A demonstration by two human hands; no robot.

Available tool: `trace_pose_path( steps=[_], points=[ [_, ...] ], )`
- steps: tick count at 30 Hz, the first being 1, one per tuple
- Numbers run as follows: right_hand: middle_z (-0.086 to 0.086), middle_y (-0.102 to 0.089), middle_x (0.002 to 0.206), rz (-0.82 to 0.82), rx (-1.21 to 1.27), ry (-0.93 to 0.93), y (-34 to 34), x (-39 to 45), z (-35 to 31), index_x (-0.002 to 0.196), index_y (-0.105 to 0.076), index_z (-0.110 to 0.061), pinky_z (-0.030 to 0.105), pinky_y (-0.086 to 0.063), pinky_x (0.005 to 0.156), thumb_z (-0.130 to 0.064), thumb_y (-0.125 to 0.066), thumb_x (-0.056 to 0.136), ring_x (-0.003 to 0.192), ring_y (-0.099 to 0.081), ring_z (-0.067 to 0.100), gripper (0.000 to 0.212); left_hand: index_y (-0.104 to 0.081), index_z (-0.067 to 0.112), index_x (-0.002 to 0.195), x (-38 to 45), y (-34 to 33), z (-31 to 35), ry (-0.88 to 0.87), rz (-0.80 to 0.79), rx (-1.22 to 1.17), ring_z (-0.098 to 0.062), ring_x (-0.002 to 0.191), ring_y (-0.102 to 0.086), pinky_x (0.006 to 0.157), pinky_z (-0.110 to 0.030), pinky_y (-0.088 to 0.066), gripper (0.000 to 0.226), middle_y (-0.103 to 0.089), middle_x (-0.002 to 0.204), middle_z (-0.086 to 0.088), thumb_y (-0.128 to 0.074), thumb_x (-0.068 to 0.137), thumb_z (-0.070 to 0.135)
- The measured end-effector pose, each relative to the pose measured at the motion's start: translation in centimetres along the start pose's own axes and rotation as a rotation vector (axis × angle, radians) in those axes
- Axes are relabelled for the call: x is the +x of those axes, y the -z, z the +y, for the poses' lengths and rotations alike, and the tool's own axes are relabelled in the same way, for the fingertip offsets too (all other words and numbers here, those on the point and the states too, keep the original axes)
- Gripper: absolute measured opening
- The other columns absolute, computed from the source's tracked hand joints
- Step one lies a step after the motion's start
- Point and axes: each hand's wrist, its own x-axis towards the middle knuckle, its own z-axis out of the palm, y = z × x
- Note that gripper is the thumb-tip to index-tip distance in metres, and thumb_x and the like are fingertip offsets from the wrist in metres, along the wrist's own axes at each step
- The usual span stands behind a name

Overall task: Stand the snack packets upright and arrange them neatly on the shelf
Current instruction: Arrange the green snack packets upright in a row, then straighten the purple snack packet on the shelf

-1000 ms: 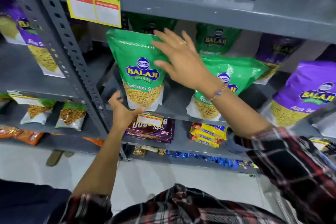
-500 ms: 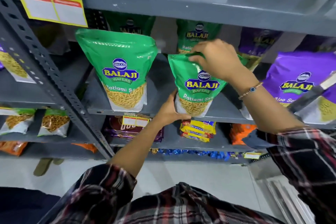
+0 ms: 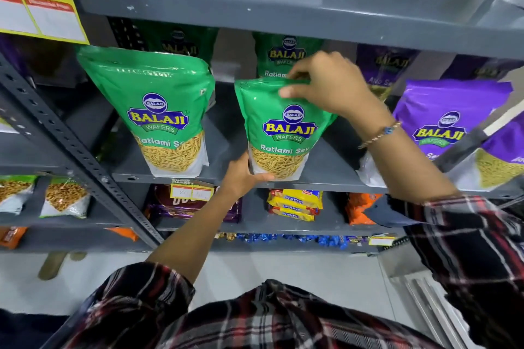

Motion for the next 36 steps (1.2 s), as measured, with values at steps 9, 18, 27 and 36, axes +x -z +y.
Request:
trace_pose_path(
  steps=[9,18,27,36],
  points=[
    [0.009,-0.064,0.067,0.132,0.143,-0.215,1.7,-1.1,4.9,0.095,-0.073,-0.018,0.037,-0.053,0.08,-0.036,-0.076,0.069,0.052,-0.055,0.009,0.031,-0.049,0.011,0.122,-0.2,-0.2,0.3,-0.011,-0.007,0.041,-0.011,0.095,-0.056,0.081,-0.023,-0.044,0.063,-0.064,0.121,-0.008,-0.08,0.07,0.029],
    [0.015,-0.073,0.09,0.184,0.162,-0.198,0.1,-1.6,6.1,0.097,-0.071,-0.018,0.035,-0.051,0.083,-0.04,-0.074,0.07,0.087,-0.063,0.032,0.034,-0.047,0.011,0.124,0.1,0.0,0.1,-0.024,-0.062,0.061,-0.016,0.106,-0.059,0.081,-0.021,-0.043,0.063,-0.062,0.123,-0.007,-0.078,0.072,0.029],
    [0.006,-0.069,0.099,0.267,0.512,-0.227,-0.6,-6.4,12.7,0.112,-0.06,-0.013,0.024,-0.053,0.085,-0.004,-0.064,0.08,0.081,-0.063,0.008,0.034,-0.044,0.007,0.079,-5.7,-4.9,1.1,0.014,0.452,-0.15,0.001,0.065,-0.044,0.063,-0.022,-0.037,0.038,-0.043,0.077,0.004,-0.075,0.076,0.03],
    [0.003,-0.07,0.11,0.295,0.2,-0.054,3.4,-8.3,23.7,0.109,-0.065,-0.023,0.034,-0.047,0.095,-0.036,-0.054,0.084,0.103,-0.063,0.017,0.031,-0.028,0.014,0.139,-1.6,-20.7,11.3,-0.132,-0.141,-0.232,-0.003,0.122,-0.041,0.098,-0.021,-0.037,0.089,-0.039,0.139,0.005,-0.081,0.069,0.021]
  ],
)
